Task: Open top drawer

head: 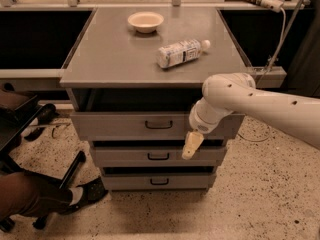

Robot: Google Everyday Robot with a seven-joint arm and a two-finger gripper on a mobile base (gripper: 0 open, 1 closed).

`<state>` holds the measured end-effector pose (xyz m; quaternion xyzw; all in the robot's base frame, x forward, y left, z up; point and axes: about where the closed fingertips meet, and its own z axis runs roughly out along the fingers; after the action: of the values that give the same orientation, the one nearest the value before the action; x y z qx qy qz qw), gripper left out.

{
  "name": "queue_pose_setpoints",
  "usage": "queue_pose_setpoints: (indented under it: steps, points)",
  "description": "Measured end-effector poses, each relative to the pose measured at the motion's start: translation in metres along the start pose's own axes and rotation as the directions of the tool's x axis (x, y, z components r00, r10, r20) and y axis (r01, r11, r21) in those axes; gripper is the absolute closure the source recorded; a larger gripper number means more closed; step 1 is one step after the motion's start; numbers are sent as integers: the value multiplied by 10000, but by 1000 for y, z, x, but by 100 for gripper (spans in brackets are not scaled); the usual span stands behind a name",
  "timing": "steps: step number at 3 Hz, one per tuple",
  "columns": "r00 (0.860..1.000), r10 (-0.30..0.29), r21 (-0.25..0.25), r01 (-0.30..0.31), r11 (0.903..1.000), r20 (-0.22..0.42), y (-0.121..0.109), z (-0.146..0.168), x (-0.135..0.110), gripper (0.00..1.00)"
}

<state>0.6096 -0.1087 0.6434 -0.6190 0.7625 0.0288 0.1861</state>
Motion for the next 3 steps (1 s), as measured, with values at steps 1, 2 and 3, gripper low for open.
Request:
queue_pose_setpoints:
  steps: [1, 2, 3]
  points:
    - [10000, -7, -255, 5, 9997, -61, 9, -5, 2, 0]
    - [10000, -7, -255, 5, 9997, -61, 9, -7, 1, 0]
    - [9999, -56, -587, 49, 9983, -121, 20, -8, 3, 0]
